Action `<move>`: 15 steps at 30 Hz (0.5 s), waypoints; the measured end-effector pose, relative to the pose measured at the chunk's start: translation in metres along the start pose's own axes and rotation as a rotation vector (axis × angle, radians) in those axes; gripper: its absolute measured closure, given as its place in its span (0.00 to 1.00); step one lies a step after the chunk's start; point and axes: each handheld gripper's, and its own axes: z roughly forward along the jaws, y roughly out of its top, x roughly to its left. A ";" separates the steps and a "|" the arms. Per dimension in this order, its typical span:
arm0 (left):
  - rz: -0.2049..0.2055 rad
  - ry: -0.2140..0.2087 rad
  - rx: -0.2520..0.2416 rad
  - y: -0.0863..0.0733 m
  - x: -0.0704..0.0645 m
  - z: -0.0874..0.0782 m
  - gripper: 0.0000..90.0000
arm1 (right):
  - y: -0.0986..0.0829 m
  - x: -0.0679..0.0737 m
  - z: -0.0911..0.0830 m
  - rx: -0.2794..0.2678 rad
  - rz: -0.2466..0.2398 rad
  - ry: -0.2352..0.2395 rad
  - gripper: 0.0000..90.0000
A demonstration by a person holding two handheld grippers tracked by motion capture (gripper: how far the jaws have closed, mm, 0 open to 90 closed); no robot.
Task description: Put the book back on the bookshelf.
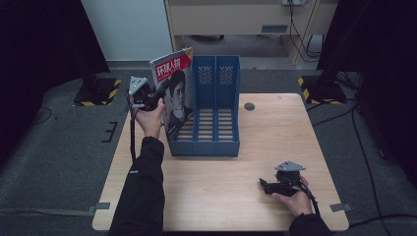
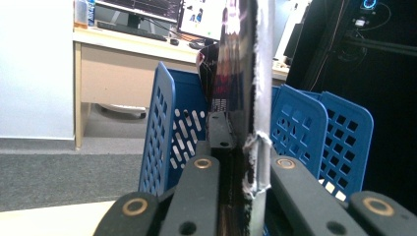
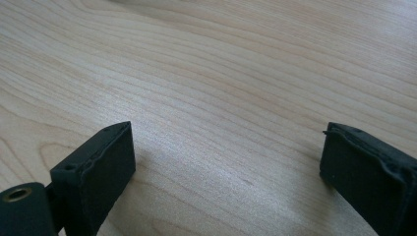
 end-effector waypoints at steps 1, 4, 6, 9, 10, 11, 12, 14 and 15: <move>-0.003 -0.009 -0.007 -0.001 0.001 -0.001 0.96 | 0.000 0.000 0.000 0.000 0.000 0.000 0.08; 0.007 -0.014 -0.009 -0.002 -0.001 -0.002 0.96 | 0.000 0.000 0.000 0.000 0.000 0.000 0.08; 0.018 -0.014 -0.008 -0.002 -0.005 -0.001 0.96 | 0.000 0.000 0.000 0.000 0.000 0.000 0.08; 0.030 -0.006 0.012 0.000 -0.008 -0.002 0.95 | 0.000 0.000 0.000 0.000 -0.001 0.000 0.08; 0.028 -0.007 0.017 0.000 -0.007 -0.002 0.95 | 0.000 0.000 0.000 0.000 -0.001 0.000 0.08; 0.024 -0.007 0.022 0.000 -0.007 -0.002 0.95 | 0.000 0.000 0.000 -0.001 -0.004 0.001 0.08; 0.020 -0.011 0.035 0.001 -0.006 -0.003 0.95 | 0.000 0.000 0.000 -0.001 -0.004 0.002 0.08; 0.007 -0.020 0.069 0.001 -0.004 -0.004 0.93 | 0.000 0.000 0.000 -0.001 -0.005 0.002 0.08; 0.006 -0.020 0.101 0.001 -0.003 -0.004 0.92 | 0.000 0.000 0.000 0.000 -0.005 0.003 0.08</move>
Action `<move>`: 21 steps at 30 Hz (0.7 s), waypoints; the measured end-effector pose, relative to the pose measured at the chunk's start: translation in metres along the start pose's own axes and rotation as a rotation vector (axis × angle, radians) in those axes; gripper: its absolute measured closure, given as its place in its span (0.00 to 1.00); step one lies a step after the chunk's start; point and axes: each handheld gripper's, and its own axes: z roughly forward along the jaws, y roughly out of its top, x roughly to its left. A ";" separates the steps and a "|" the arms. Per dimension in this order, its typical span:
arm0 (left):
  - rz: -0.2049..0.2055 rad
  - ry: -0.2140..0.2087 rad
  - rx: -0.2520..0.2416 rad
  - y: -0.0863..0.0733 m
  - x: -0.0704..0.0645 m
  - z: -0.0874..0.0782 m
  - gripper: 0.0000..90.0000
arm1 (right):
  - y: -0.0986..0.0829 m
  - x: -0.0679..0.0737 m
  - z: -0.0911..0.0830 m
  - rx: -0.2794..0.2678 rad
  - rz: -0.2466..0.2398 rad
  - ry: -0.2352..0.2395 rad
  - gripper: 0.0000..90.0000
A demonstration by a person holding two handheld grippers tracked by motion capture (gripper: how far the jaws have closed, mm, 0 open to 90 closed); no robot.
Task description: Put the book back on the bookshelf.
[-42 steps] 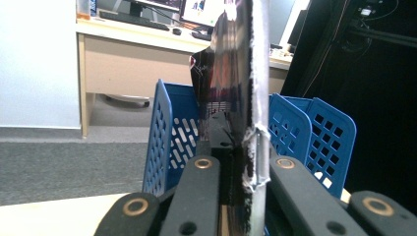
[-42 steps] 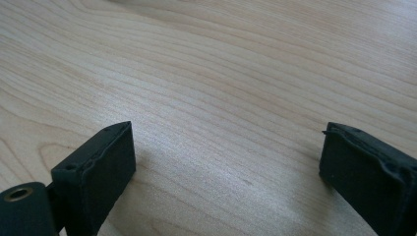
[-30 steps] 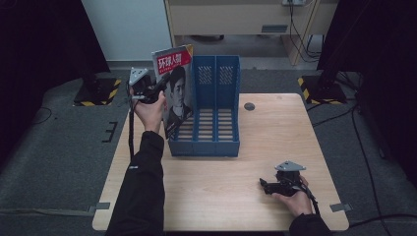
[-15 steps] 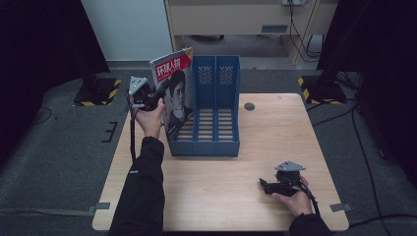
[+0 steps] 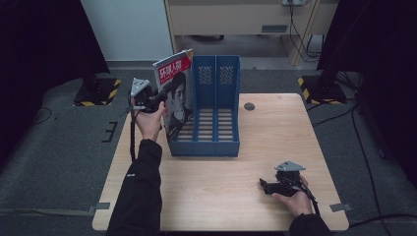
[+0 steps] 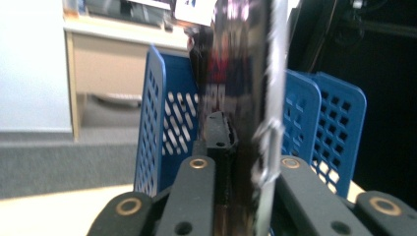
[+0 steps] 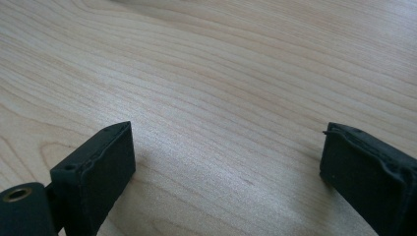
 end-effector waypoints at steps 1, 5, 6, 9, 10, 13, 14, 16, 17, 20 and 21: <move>0.003 0.000 0.022 0.000 0.001 -0.001 0.91 | 0.000 0.000 0.000 0.000 0.000 0.000 0.08; 0.008 -0.001 0.082 -0.001 0.006 -0.007 0.90 | 0.000 0.000 0.000 0.000 0.000 0.000 0.08; 0.007 0.002 0.100 -0.001 0.007 -0.008 0.90 | 0.000 0.000 0.000 0.000 0.000 0.000 0.08; -0.008 -0.003 0.129 -0.002 0.010 -0.009 0.90 | 0.000 0.000 0.000 0.000 0.000 0.000 0.08; -0.013 -0.006 0.130 -0.003 0.010 -0.009 0.90 | 0.000 0.000 0.000 0.000 0.000 0.000 0.08; -0.020 -0.004 0.148 -0.002 0.008 -0.007 0.90 | 0.000 0.000 0.000 0.000 0.000 0.000 0.08; -0.008 0.010 0.157 -0.001 0.008 -0.006 0.91 | 0.000 0.000 0.000 0.000 0.000 0.000 0.08; 0.001 0.030 0.172 0.001 0.007 -0.006 0.94 | 0.000 0.000 0.000 0.000 0.000 0.000 0.08; -0.012 0.027 0.171 0.002 0.008 -0.006 0.95 | 0.000 0.000 0.000 0.000 0.000 0.000 0.08; -0.041 0.023 0.137 -0.002 0.008 -0.007 0.96 | 0.000 0.000 0.000 0.000 -0.001 0.000 0.08; -0.044 0.020 0.120 -0.004 0.007 -0.008 0.96 | 0.000 0.000 0.000 0.000 0.000 0.000 0.08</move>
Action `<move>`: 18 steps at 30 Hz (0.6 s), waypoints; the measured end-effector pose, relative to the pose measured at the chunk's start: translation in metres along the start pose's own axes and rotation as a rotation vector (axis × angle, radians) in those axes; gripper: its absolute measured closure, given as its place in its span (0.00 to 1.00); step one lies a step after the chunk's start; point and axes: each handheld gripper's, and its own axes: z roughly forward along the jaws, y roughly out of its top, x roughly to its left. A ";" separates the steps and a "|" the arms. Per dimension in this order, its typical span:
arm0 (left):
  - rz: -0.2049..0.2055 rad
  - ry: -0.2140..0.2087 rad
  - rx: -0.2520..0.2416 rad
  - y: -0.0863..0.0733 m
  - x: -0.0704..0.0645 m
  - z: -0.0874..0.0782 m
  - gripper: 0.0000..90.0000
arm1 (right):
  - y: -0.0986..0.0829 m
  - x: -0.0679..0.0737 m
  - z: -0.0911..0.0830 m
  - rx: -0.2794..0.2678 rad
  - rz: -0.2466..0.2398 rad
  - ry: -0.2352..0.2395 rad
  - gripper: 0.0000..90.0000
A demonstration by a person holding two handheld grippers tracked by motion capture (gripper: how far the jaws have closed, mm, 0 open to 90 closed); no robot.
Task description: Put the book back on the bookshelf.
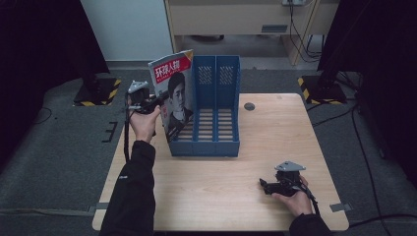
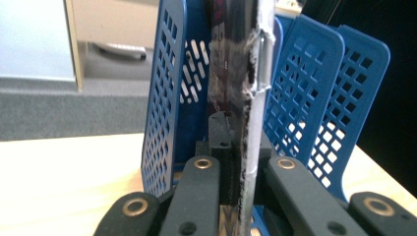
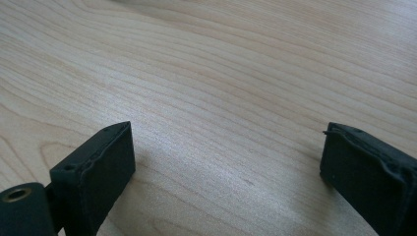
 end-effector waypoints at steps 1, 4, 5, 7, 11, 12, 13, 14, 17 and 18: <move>-0.004 -0.005 -0.015 -0.001 -0.001 -0.001 0.96 | 0.000 0.000 0.000 0.000 0.000 0.000 0.08; 0.002 -0.010 -0.064 -0.006 -0.004 -0.003 0.96 | 0.000 0.000 0.000 0.000 0.000 0.000 0.08; -0.005 -0.018 -0.077 -0.008 -0.005 -0.003 0.96 | 0.000 0.000 0.000 0.000 0.000 0.000 0.08; 0.005 -0.020 -0.110 -0.009 -0.006 -0.005 0.96 | 0.000 0.000 0.000 0.000 0.000 0.000 0.08; 0.019 -0.033 -0.187 -0.011 -0.009 -0.005 0.96 | 0.000 0.000 0.000 0.000 0.000 0.001 0.07; 0.020 -0.044 -0.203 -0.012 -0.010 -0.004 0.96 | 0.000 0.000 0.000 0.000 0.000 0.000 0.07; 0.036 -0.041 -0.213 -0.013 -0.012 -0.003 0.96 | 0.000 0.000 0.000 0.000 0.000 0.001 0.07; 0.046 -0.046 -0.216 -0.014 -0.014 0.000 0.96 | 0.000 0.000 0.000 0.000 0.000 0.000 0.07; 0.059 -0.037 -0.213 -0.020 -0.015 0.009 0.96 | 0.000 0.000 0.000 0.000 0.000 0.001 0.07; 0.055 -0.044 -0.218 -0.023 -0.014 0.010 0.96 | 0.000 0.000 0.000 0.000 -0.001 0.001 0.07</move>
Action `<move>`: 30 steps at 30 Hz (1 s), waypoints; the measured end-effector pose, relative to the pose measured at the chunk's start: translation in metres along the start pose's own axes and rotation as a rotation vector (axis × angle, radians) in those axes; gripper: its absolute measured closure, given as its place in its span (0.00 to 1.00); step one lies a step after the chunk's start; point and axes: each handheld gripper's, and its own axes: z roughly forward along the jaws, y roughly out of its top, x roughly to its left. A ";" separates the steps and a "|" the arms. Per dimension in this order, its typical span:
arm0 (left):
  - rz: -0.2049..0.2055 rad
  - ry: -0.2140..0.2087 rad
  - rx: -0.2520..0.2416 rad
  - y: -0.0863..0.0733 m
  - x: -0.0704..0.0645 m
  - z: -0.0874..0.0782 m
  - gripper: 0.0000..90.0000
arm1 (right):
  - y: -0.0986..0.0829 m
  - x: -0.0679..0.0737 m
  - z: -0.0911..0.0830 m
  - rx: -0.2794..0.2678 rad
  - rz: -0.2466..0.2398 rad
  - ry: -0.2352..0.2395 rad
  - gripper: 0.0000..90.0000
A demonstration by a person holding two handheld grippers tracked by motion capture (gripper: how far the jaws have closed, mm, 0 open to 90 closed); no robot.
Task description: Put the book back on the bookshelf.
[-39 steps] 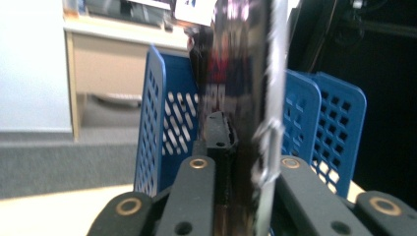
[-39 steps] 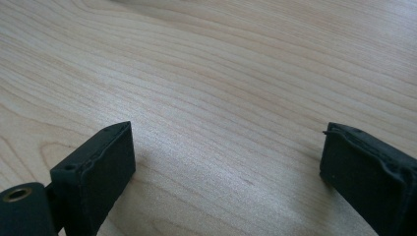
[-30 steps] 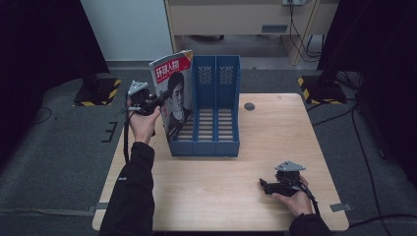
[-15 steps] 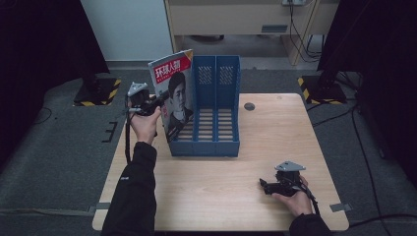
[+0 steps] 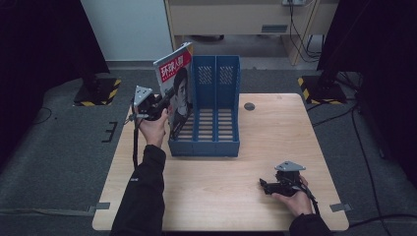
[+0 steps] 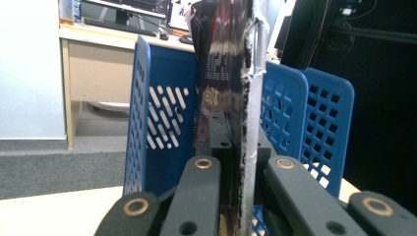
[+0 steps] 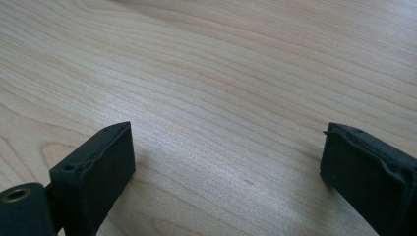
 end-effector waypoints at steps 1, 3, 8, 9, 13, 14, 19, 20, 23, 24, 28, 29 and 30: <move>0.005 0.004 -0.005 -0.002 0.001 0.000 0.96 | 0.000 0.000 0.000 0.000 0.000 0.001 0.07; 0.009 0.011 -0.006 -0.005 0.005 0.000 0.96 | 0.000 0.000 0.000 0.002 -0.002 0.001 0.07; 0.033 0.036 0.013 -0.014 0.011 -0.002 0.96 | 0.000 0.000 0.000 0.004 0.002 0.002 0.07; 0.036 0.041 0.018 -0.016 0.012 -0.003 0.96 | 0.000 0.000 0.000 0.004 0.002 0.003 0.07; 0.035 0.058 0.031 -0.024 0.015 -0.006 0.96 | 0.000 0.000 0.000 0.004 0.001 0.003 0.07; 0.037 0.061 0.037 -0.027 0.016 -0.006 0.96 | 0.000 0.000 0.000 0.004 0.001 0.003 0.07; 0.053 0.073 0.046 -0.038 0.015 -0.007 0.96 | 0.000 0.000 0.000 0.005 -0.002 0.004 0.07; 0.053 0.070 0.054 -0.038 0.015 -0.008 0.96 | 0.000 0.000 0.000 0.005 0.001 0.003 0.07; 0.052 0.075 0.084 -0.039 0.016 -0.011 0.95 | 0.000 0.000 0.000 0.005 0.000 0.004 0.07; 0.050 0.075 0.102 -0.039 0.017 -0.012 0.95 | 0.000 0.000 0.000 0.005 0.000 0.004 0.07; 0.040 0.080 0.151 -0.042 0.021 -0.017 0.93 | 0.000 0.001 0.000 0.005 0.000 0.004 0.07; 0.040 0.080 0.157 -0.043 0.022 -0.018 0.93 | 0.000 0.001 0.000 0.005 0.000 0.004 0.07; 0.035 0.069 0.163 -0.044 0.023 -0.020 0.92 | 0.000 0.001 0.000 0.005 0.000 0.004 0.07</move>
